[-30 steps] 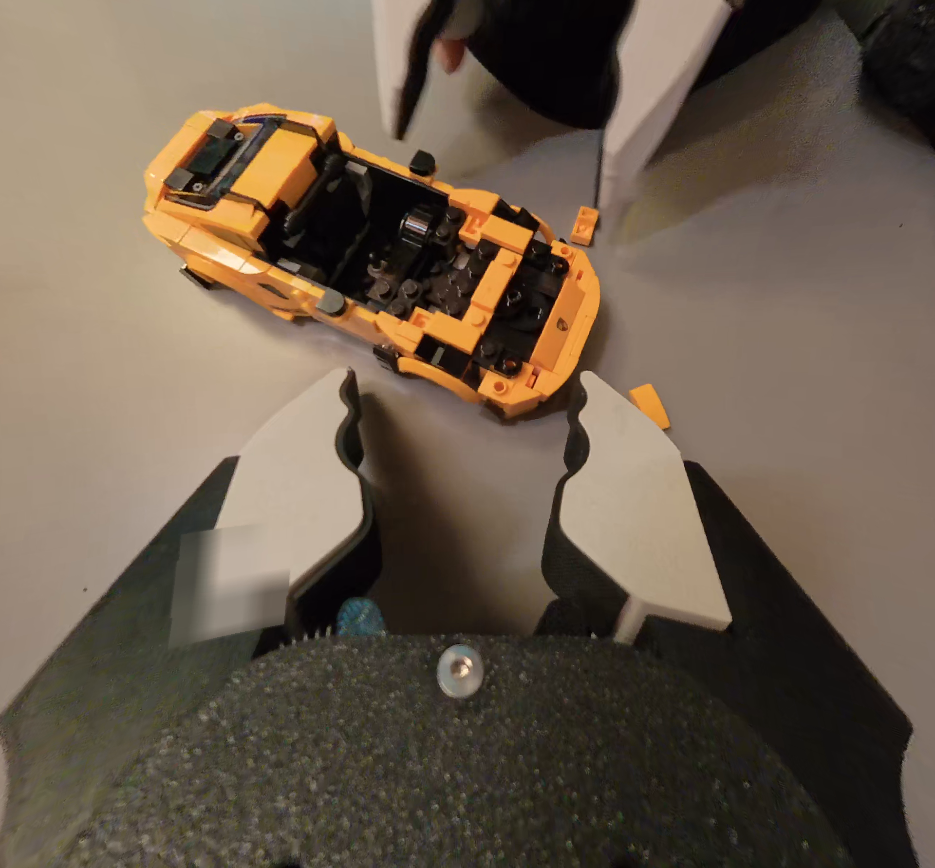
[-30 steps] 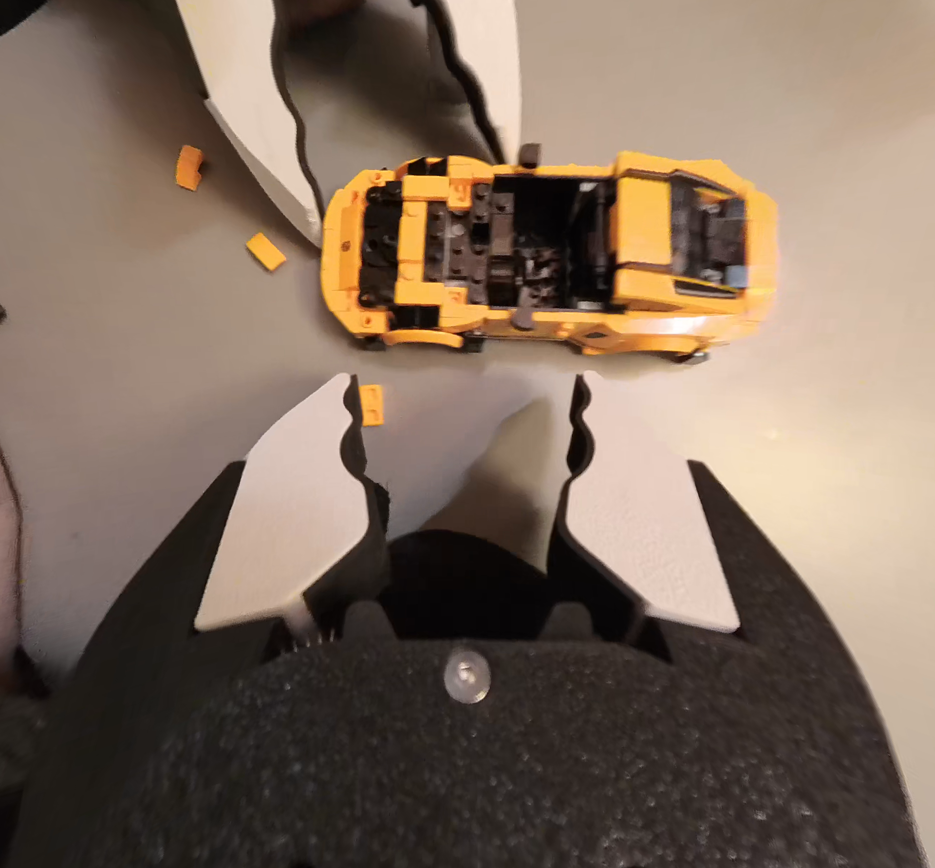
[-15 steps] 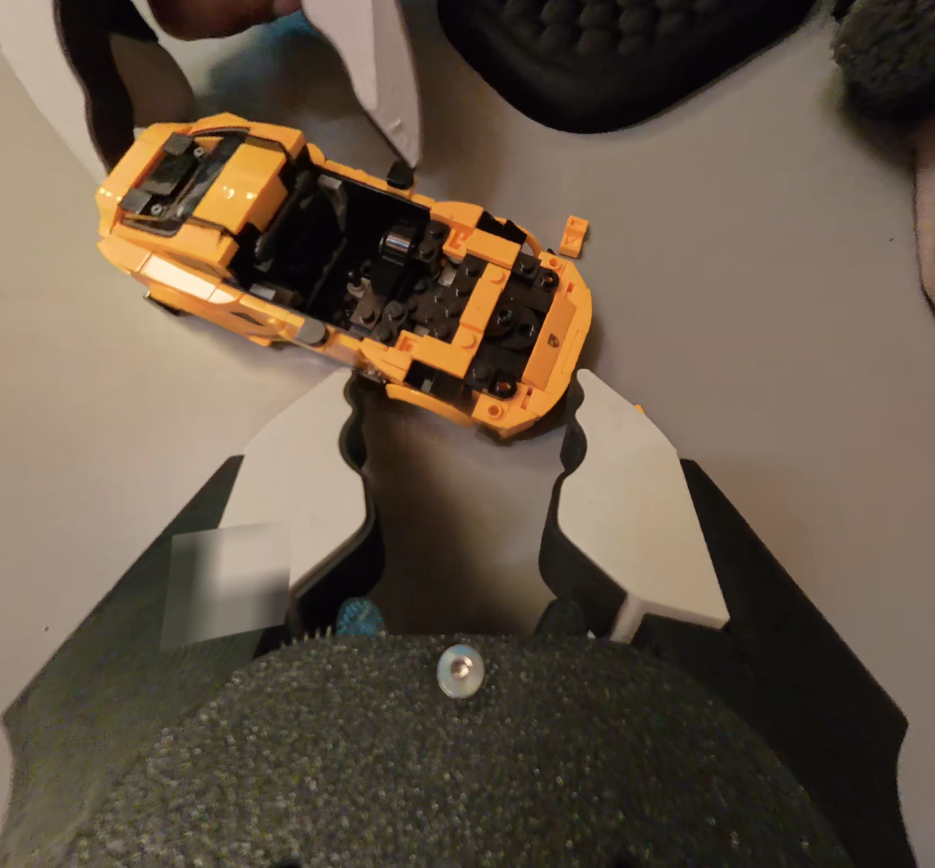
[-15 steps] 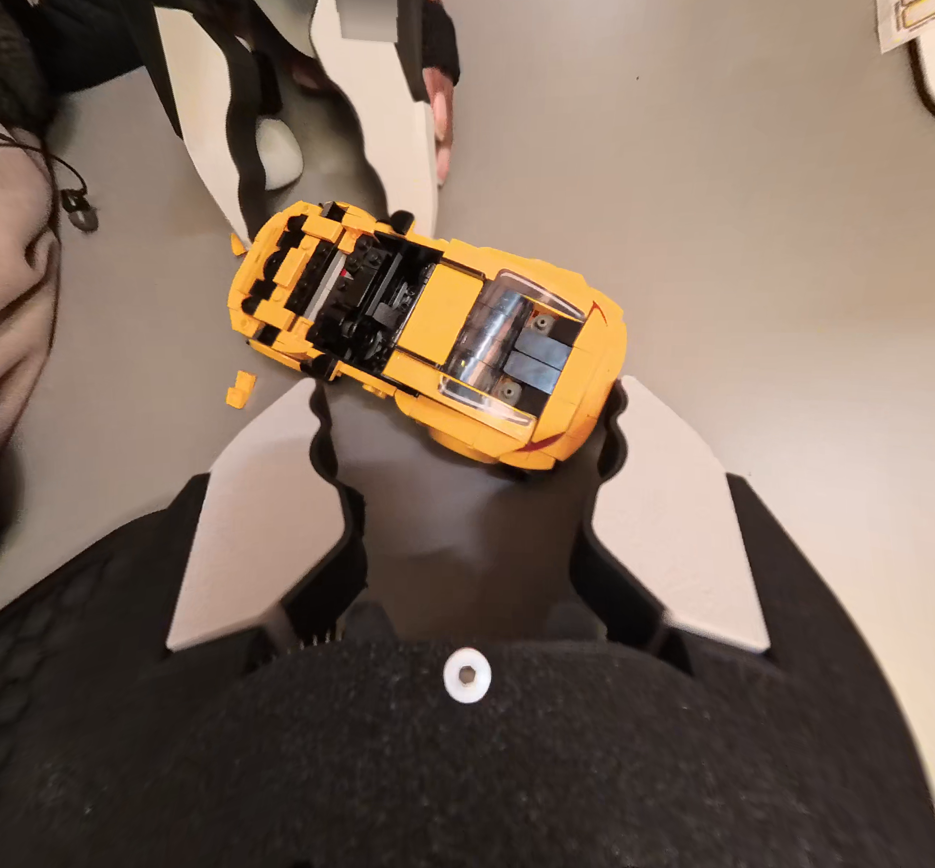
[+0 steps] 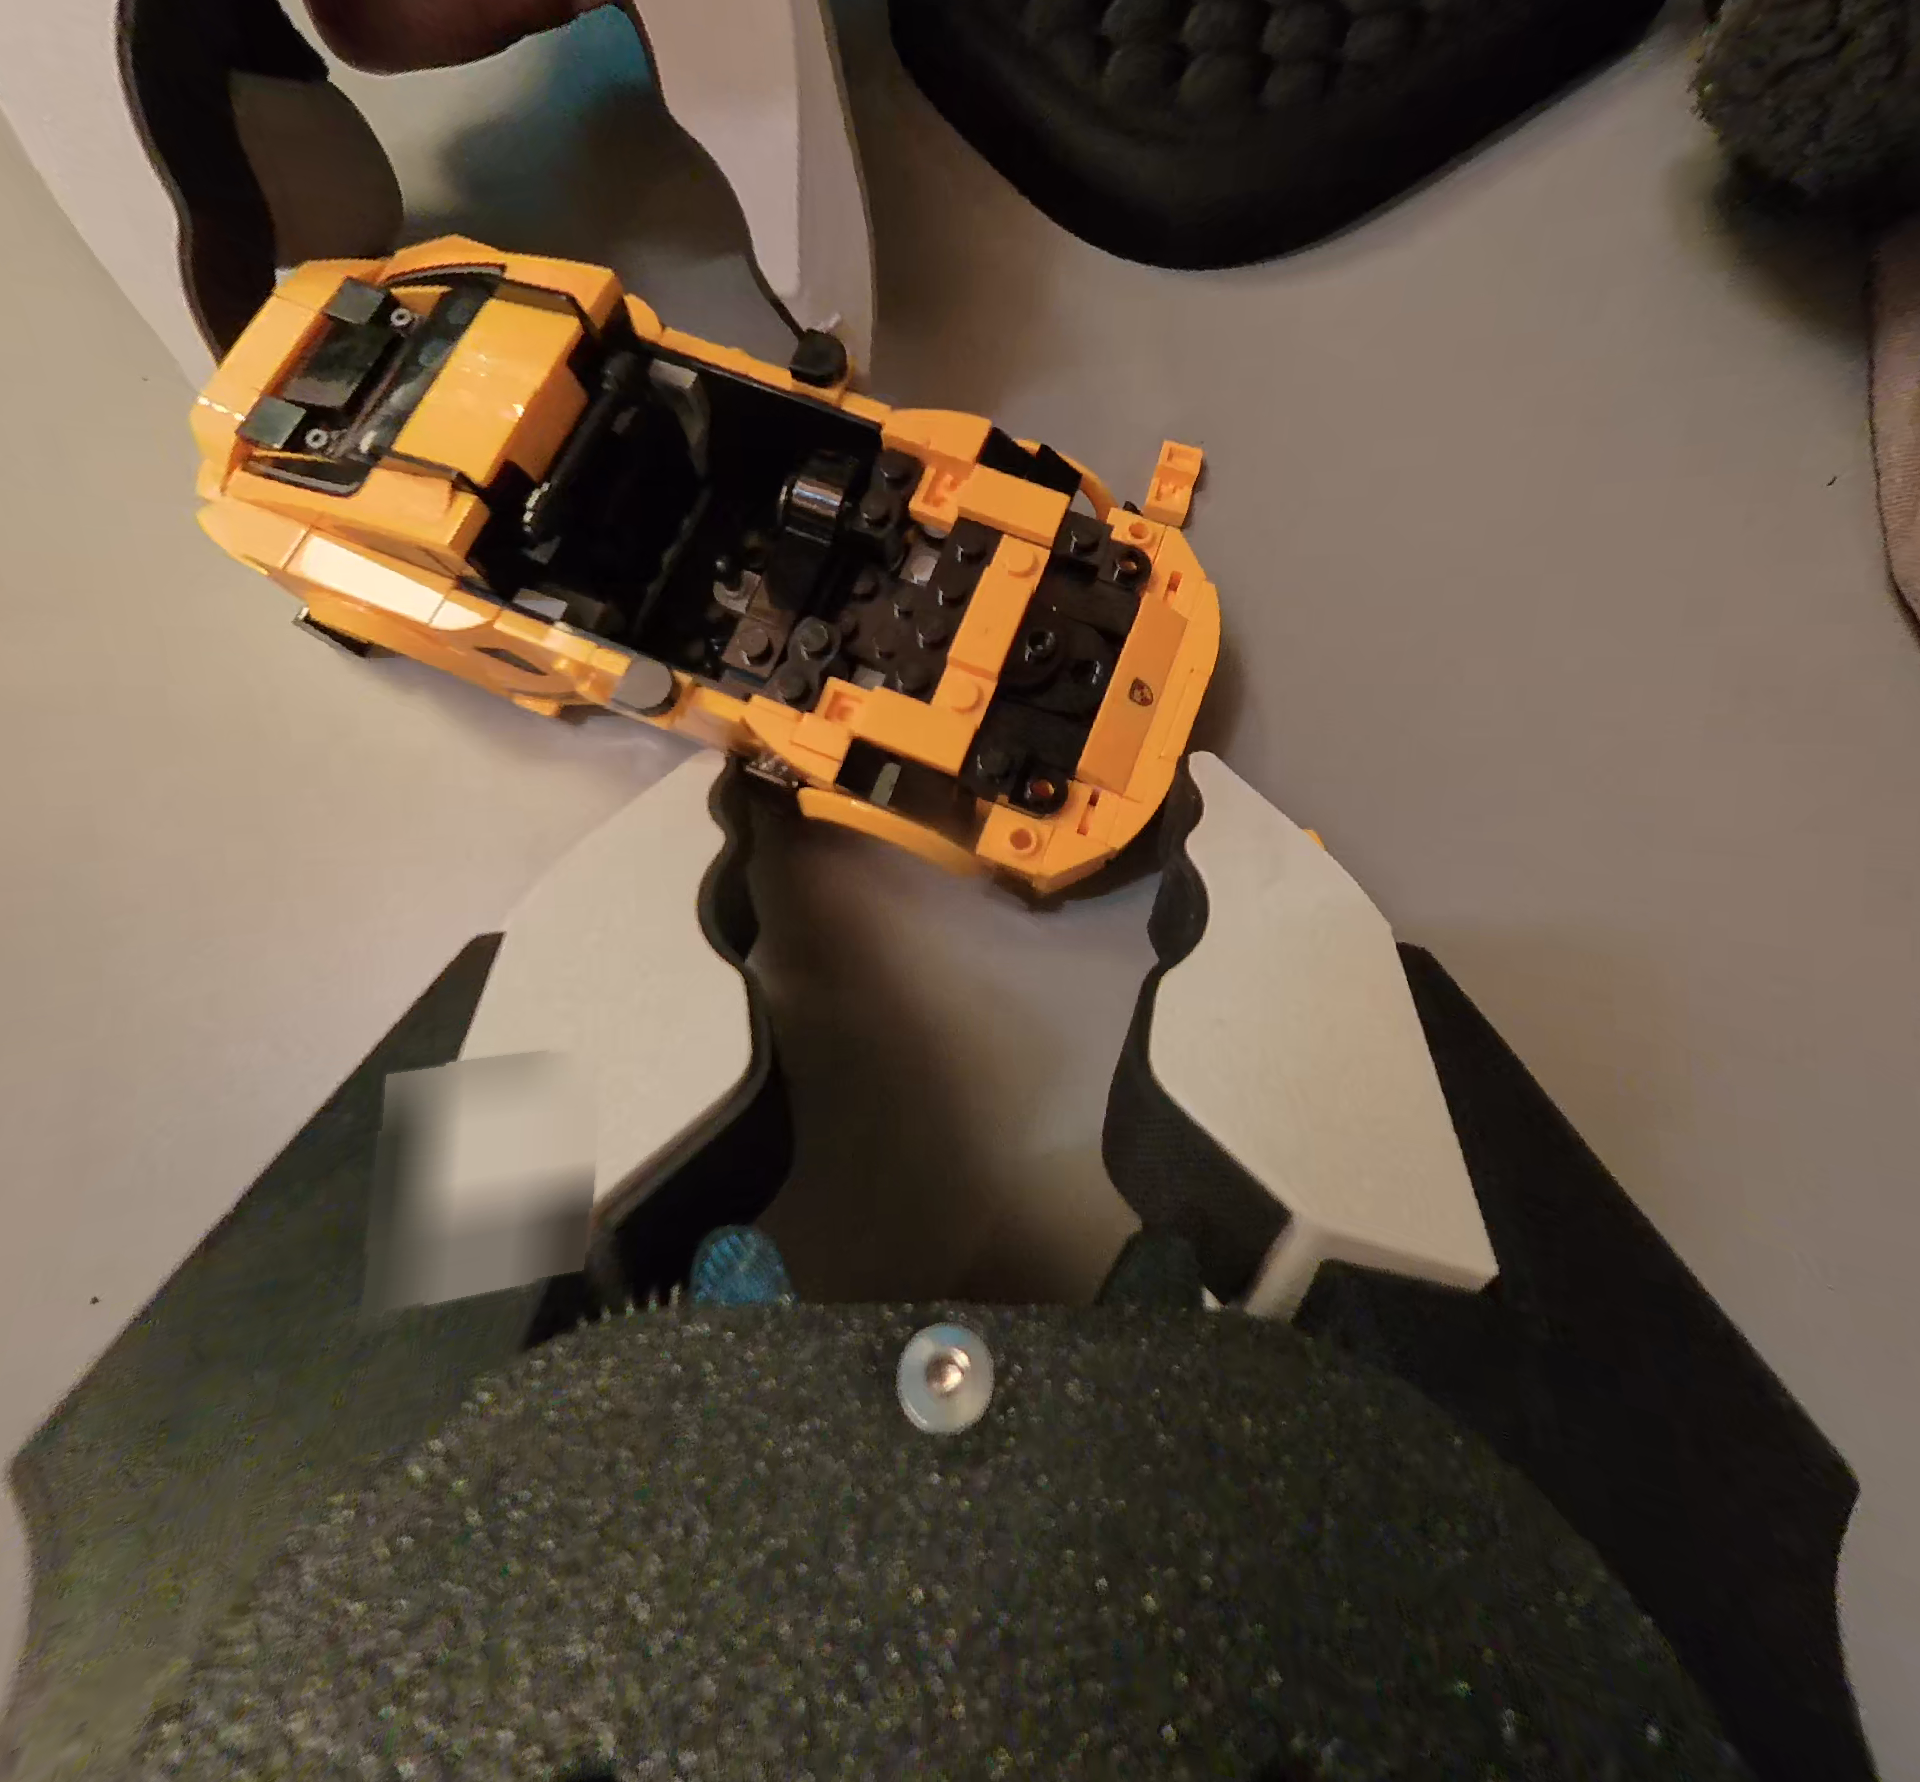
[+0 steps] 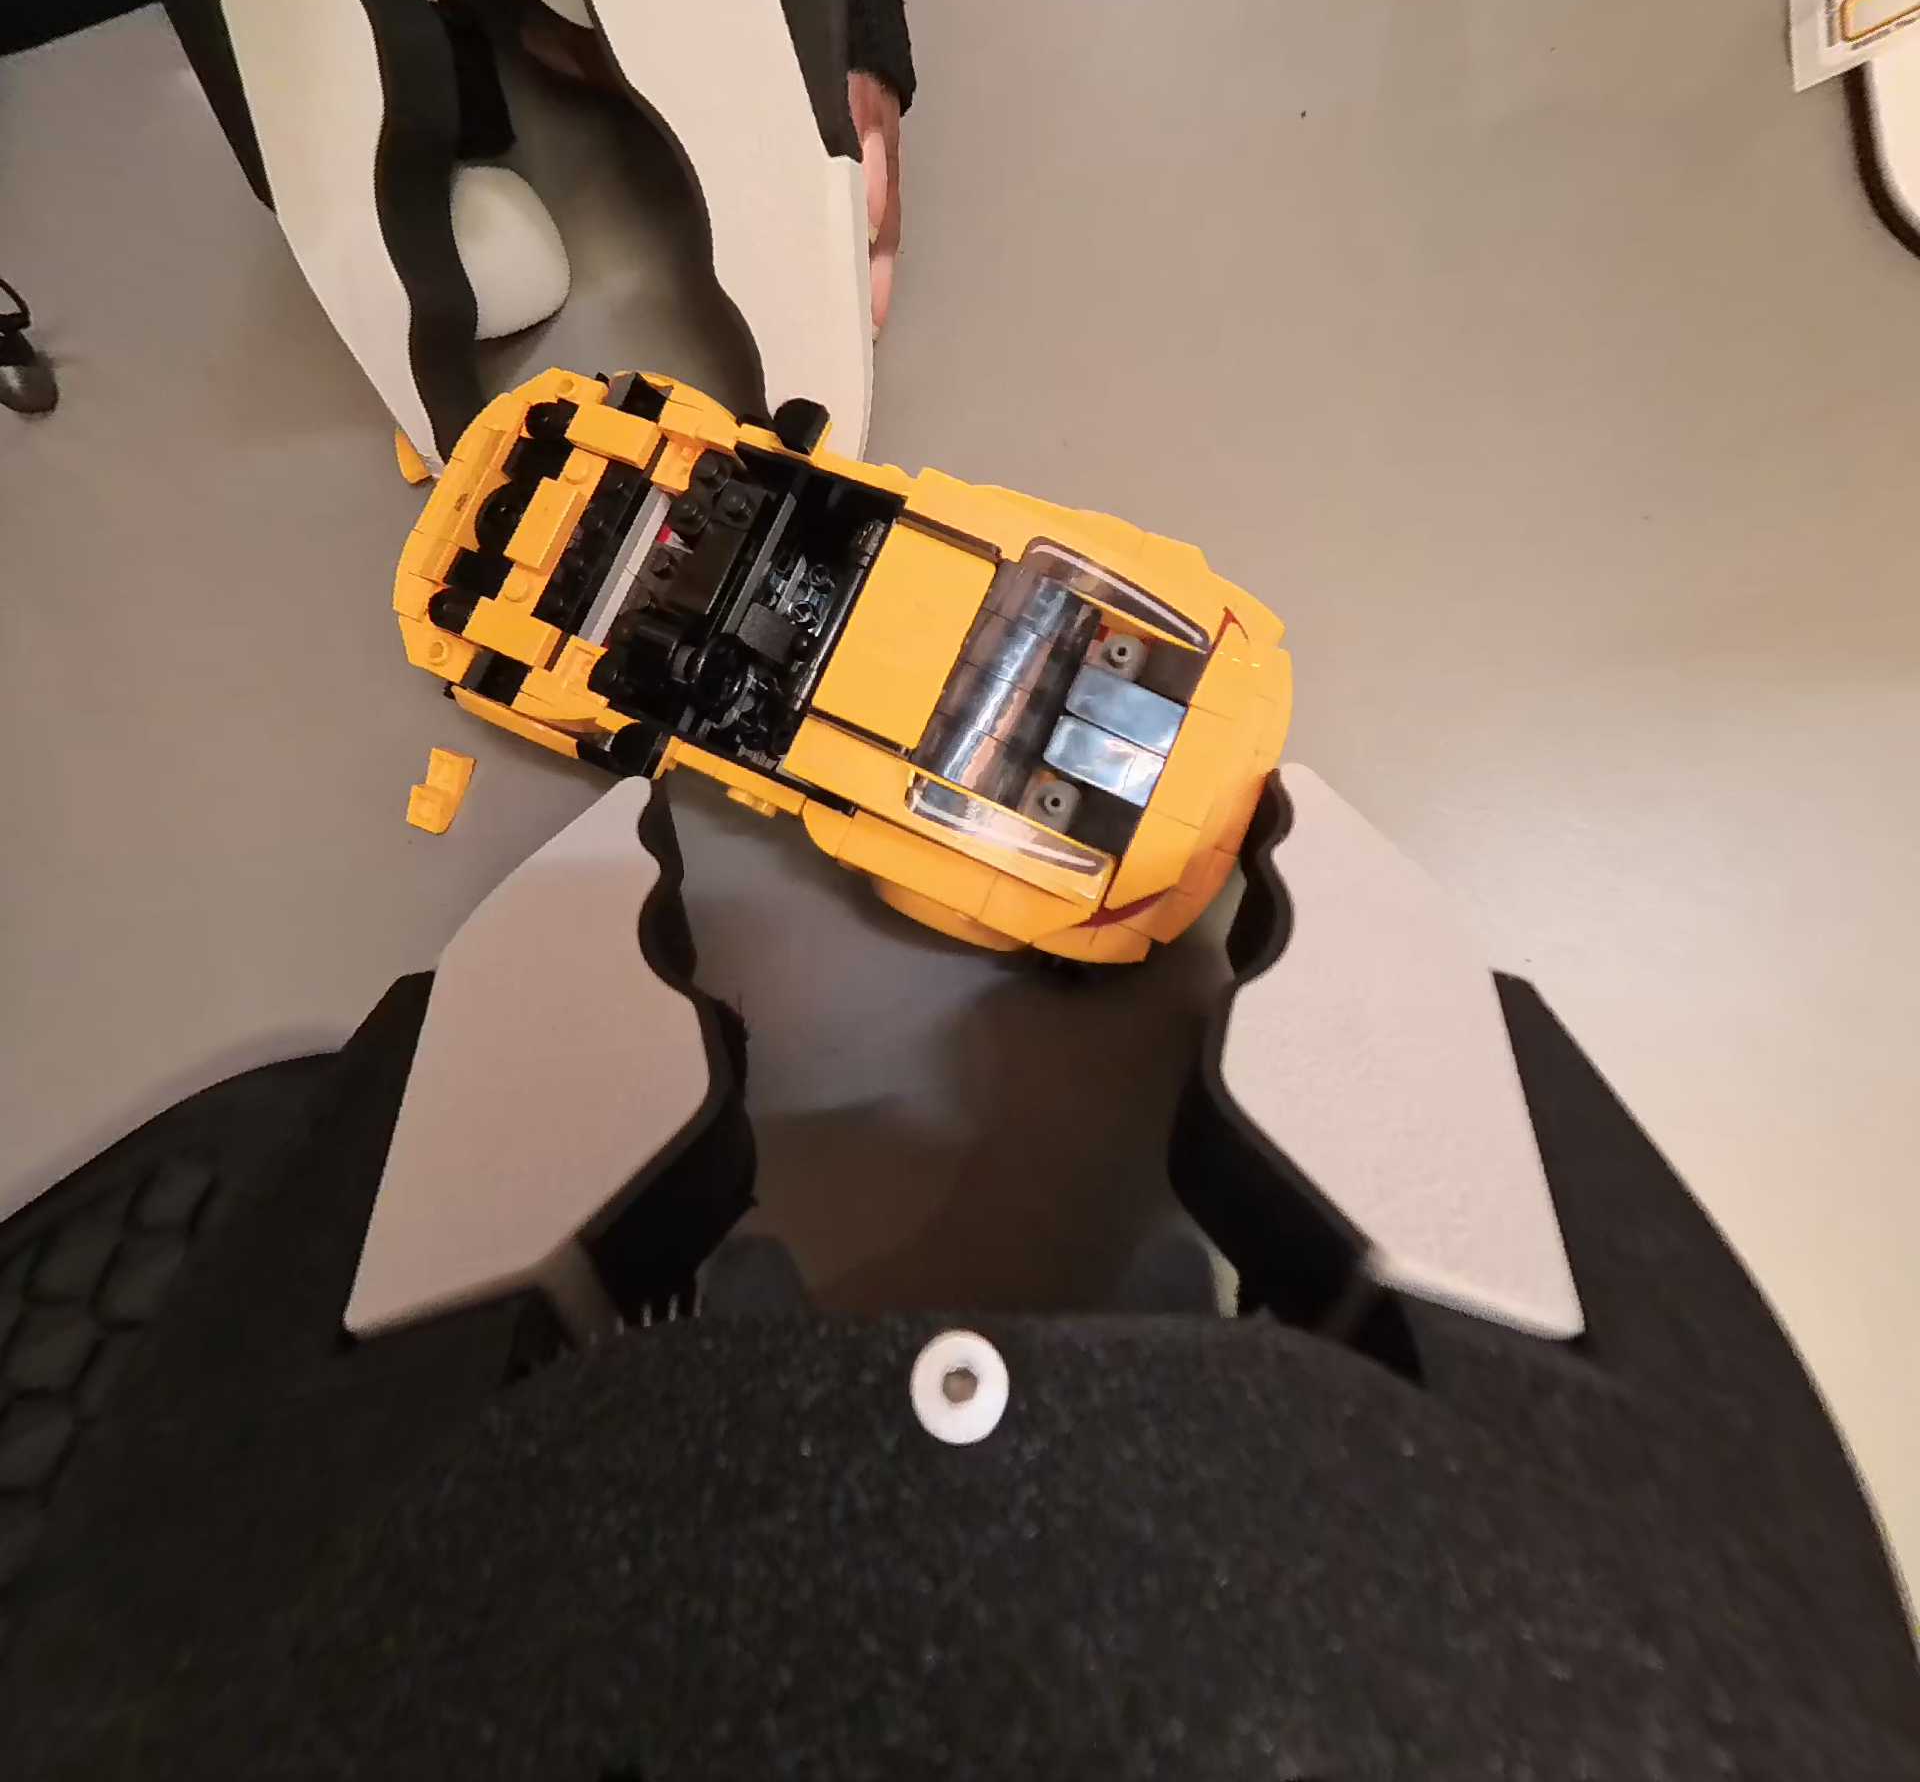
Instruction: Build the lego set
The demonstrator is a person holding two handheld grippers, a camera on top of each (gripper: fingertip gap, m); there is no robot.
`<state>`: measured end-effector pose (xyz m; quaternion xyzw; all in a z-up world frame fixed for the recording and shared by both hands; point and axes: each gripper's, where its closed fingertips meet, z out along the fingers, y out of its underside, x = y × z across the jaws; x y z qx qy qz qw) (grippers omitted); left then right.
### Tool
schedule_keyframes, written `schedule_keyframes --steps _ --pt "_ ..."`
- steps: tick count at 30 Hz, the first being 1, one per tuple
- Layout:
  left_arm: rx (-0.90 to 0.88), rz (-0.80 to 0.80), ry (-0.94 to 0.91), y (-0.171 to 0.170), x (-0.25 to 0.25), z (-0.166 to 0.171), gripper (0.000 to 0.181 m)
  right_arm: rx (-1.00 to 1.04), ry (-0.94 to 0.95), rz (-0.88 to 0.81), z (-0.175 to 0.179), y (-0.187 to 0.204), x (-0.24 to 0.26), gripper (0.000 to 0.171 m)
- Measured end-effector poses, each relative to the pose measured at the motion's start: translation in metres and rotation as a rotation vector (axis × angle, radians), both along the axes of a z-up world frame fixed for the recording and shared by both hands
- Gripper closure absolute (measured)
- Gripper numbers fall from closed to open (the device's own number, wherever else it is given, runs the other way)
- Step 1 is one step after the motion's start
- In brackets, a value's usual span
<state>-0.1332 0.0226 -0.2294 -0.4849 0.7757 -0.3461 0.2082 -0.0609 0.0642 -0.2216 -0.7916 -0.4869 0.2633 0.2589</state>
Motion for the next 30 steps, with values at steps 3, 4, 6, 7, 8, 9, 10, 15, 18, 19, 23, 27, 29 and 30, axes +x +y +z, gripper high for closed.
schedule_keyframes --steps 3,4,6,7,8,9,10,15,18,19,23,27,29,30 --pt "0.003 0.004 -0.005 0.0002 0.0001 0.0004 0.106 0.0 0.0 -0.005 0.0001 0.0003 0.0004 0.068" --pt "0.006 0.014 -0.009 0.0015 -0.0002 0.001 0.106 0.005 -0.003 -0.007 0.0 0.001 0.0008 0.068" --pt "0.02 0.04 -0.022 0.0057 -0.002 0.0022 0.103 0.018 0.006 -0.017 0.0003 0.0033 0.0021 0.073" --pt "0.027 0.038 -0.028 0.005 -0.0039 0.0025 0.097 0.008 0.025 -0.015 0.0015 0.0023 0.0018 0.073" --pt "0.031 0.043 -0.023 0.0039 -0.0053 0.0019 0.091 0.003 0.036 -0.013 0.0022 0.0016 0.0017 0.073" --pt "0.032 0.055 -0.021 0.0033 -0.0049 0.0015 0.09 0.003 0.044 -0.01 0.0028 0.0012 0.0015 0.072" --pt "0.035 0.07 -0.024 0.0034 -0.0034 0.0016 0.089 0.003 0.053 -0.007 0.0034 0.0011 0.0008 0.071" --pt "0.015 0.067 -0.008 -0.0004 0.0034 0.0004 0.094 0.024 0.041 0.01 0.0017 0.0002 -0.0009 0.072" --pt "0.002 0.054 0.003 -0.0024 0.0028 -0.0003 0.099 0.029 0.024 0.007 0.0006 -0.0001 -0.0005 0.071" --pt "0.0 0.056 0.003 -0.0021 0.0029 -0.0002 0.1 0.03 0.02 0.005 0.0003 0.0001 -0.0004 0.07" --pt "0.002 0.054 0.007 -0.0011 0.0029 -0.0003 0.101 0.031 0.015 -0.008 -0.0001 0.001 -0.0001 0.07" --pt "0.004 0.045 0.012 -0.0002 0.0026 -0.0004 0.101 0.029 0.002 -0.016 -0.0007 0.001 0.0003 0.07" --pt "0.005 0.041 0.013 0.0002 0.0025 -0.0004 0.101 0.03 0.0 -0.02 -0.0007 0.0012 0.0004 0.07" --pt "0.006 0.039 0.013 0.0003 0.0025 -0.0005 0.101 0.033 -0.003 -0.021 -0.0011 0.0012 0.0006 0.07"
